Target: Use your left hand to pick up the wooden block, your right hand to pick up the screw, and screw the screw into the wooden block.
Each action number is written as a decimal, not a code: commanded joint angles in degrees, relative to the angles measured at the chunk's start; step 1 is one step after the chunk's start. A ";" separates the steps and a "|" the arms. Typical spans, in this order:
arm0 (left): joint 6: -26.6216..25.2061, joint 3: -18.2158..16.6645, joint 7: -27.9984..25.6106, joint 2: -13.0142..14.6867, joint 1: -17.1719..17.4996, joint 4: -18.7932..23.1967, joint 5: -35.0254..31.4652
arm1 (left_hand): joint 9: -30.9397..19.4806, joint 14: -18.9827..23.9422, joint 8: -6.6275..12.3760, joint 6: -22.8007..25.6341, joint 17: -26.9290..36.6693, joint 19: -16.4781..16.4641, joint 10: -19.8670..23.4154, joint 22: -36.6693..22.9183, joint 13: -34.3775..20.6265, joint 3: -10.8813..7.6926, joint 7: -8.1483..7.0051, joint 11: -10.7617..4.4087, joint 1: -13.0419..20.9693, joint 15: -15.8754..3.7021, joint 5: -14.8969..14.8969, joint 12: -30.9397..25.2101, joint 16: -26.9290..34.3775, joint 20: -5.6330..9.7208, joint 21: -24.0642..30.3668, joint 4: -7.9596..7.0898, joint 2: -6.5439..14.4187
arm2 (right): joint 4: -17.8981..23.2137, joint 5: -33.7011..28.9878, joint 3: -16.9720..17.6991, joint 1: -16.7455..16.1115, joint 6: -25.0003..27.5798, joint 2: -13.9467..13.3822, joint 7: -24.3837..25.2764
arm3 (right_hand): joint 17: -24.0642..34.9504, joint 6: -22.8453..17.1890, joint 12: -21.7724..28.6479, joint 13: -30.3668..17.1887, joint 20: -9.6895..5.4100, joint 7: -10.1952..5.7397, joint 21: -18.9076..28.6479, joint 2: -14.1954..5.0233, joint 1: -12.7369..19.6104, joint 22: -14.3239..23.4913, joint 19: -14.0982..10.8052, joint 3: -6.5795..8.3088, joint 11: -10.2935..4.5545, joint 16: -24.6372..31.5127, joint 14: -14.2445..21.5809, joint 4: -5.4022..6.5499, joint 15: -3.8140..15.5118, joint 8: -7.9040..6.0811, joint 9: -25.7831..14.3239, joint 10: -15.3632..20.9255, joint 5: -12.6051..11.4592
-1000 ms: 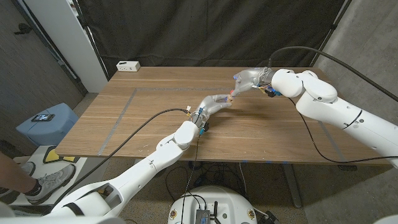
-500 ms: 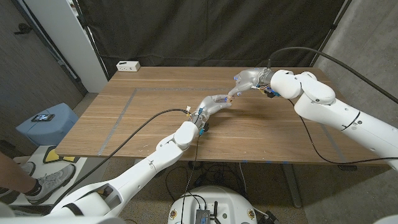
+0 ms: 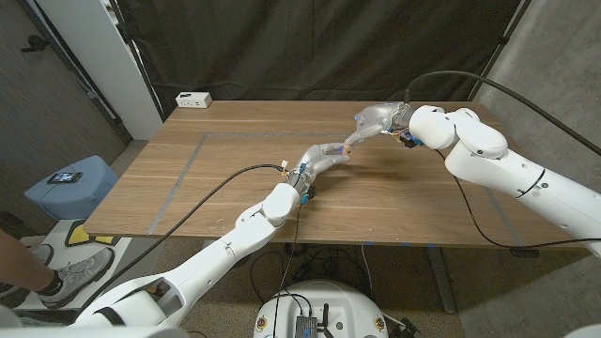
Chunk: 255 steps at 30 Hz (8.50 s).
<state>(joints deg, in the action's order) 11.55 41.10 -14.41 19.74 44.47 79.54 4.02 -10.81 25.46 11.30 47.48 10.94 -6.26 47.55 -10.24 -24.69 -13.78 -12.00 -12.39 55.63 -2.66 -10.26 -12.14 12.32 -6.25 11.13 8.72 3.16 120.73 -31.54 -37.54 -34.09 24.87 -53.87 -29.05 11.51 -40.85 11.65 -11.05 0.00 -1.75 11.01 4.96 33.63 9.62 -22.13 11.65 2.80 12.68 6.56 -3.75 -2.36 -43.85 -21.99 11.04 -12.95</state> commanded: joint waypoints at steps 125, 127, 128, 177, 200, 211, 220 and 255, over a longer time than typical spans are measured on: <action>-0.47 0.13 -0.17 -0.12 -0.07 0.18 -0.02 | -0.21 0.19 0.45 0.54 0.00 -0.17 -0.04 -0.16 -0.17 -0.13 0.02 -0.21 0.17 -4.93 -0.50 -0.02 -0.06 -0.36 0.48 -0.18 0.55 | -3.77 -0.39 0.26 0.65 -7.44 1.35 2.28 | -0.22 -6.08 1.20 -0.31 -0.54 -2.79 0.71 -2.97 13.53 0.01 -3.42 7.65 -4.21 0.23 3.27 -4.03 1.41 1.70 6.89 0.62 2.58; -0.46 0.13 -0.14 -0.11 -0.06 0.19 -0.02 | -0.21 0.19 0.46 0.58 -0.02 -0.18 -0.02 -0.16 -0.18 -0.10 0.01 -0.21 0.16 -4.93 -0.48 -0.03 -0.08 -0.37 0.49 -0.17 0.49 | -3.82 -0.59 0.26 0.54 -7.40 1.49 2.60 | -0.23 -6.44 1.30 -0.30 -0.63 -2.67 0.75 -2.95 13.08 0.01 -3.82 7.43 -4.34 0.33 3.71 -3.88 1.50 1.61 7.03 1.24 2.67; -0.43 0.12 -0.12 -0.12 -0.06 0.16 0.03 | -0.22 0.16 0.45 0.55 -0.01 -0.16 -0.02 -0.16 -0.18 -0.12 0.01 -0.21 0.16 -4.92 -0.49 -0.03 -0.08 -0.41 0.48 -0.19 0.54 | -3.84 -0.78 0.20 0.53 -7.41 1.52 2.68 | -0.24 -6.79 1.28 -0.30 -0.68 -2.54 0.75 -2.97 12.94 0.01 -3.96 7.37 -4.32 0.35 3.84 -3.84 1.61 1.50 7.09 1.36 2.70; -0.43 0.02 -0.42 -0.09 0.25 0.49 -0.10 | -0.22 0.24 0.48 0.65 0.02 -0.39 0.07 -0.17 -0.16 -0.36 0.21 -0.19 0.45 -4.85 -0.62 -0.06 -0.05 -0.45 0.54 -0.19 0.91 | -2.63 -7.55 -0.56 -0.54 -4.38 2.72 2.29 | -0.21 -20.71 0.97 -0.13 -0.74 0.07 0.12 1.19 -4.20 0.07 -7.36 -1.36 -3.88 0.10 7.75 1.73 2.80 -0.23 10.98 8.90 1.10; 0.03 -0.10 -0.52 0.02 0.49 0.54 -0.10 | -0.22 0.17 0.47 0.64 -0.02 -0.36 0.04 -0.18 -0.15 -0.30 0.11 -0.20 0.22 -4.84 -0.59 -0.03 -0.16 -0.41 0.50 -0.27 0.71 | -0.64 -8.29 0.70 -1.50 -1.88 1.54 0.41 | -0.36 -13.09 -0.04 -0.19 -1.07 1.21 -0.10 1.46 -6.75 0.05 -7.58 -3.19 -0.16 -0.76 7.78 2.55 2.93 3.86 10.52 8.47 -1.10; -0.09 -0.18 -0.53 0.28 0.77 0.94 -0.16 | -0.21 0.17 0.45 0.60 -0.01 -0.32 0.02 -0.18 -0.13 -0.34 0.12 -0.21 0.16 -4.82 -0.59 -0.02 -0.18 -0.51 0.49 -0.30 0.75 | -1.11 -2.45 2.39 -1.16 -4.97 0.56 -0.73 | -0.66 0.25 -1.26 -0.42 -0.14 1.74 -0.67 -0.69 -3.23 0.02 -5.17 -2.19 1.51 -1.86 5.30 0.45 0.97 9.78 10.13 3.08 -2.41; -0.31 -0.21 -0.52 0.42 0.93 1.28 -0.17 | -0.21 0.20 0.37 0.42 -0.02 -0.30 0.01 -0.18 -0.11 -0.34 0.15 -0.21 0.17 -4.84 -0.59 -0.01 -0.17 -0.62 0.48 -0.27 0.71 | -1.04 0.99 2.77 -0.55 -6.73 -0.28 -1.76 | -0.72 5.90 -1.47 -0.51 0.72 2.42 -0.86 -1.83 -1.12 0.00 -2.83 -1.31 2.04 -2.19 2.88 -1.08 -0.56 13.01 10.22 -1.12 -1.33; -0.01 -0.23 -0.12 0.19 0.38 0.55 0.04 | -0.21 0.24 0.40 0.46 -0.03 -0.27 0.02 -0.19 -0.13 -0.35 0.13 -0.19 0.09 -4.87 -0.59 -0.05 -0.17 -0.54 0.48 -0.25 0.69 | -3.05 2.16 2.05 0.57 -11.16 -0.76 -0.58 | -0.77 9.56 -0.51 -0.52 1.17 -2.23 -0.34 -2.07 13.35 -0.10 -0.71 4.98 -0.24 -1.55 0.34 -6.88 -0.79 17.10 10.30 -7.36 0.54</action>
<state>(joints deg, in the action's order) 11.40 40.87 -14.66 20.01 45.08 80.36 3.99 -10.77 25.46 11.46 47.49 10.94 -6.46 47.45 -10.24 -24.55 -13.96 -11.82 -12.29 55.69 -2.66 -10.48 -11.92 12.32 -6.45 11.48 8.54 3.70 118.79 -28.79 -35.07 -33.63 14.81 -55.18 -30.97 10.66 -29.95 10.82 -11.33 1.24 -3.79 10.42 2.81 45.82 9.32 -22.71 15.96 3.06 10.85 6.57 -10.54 -3.73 -26.20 -11.58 3.36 -12.24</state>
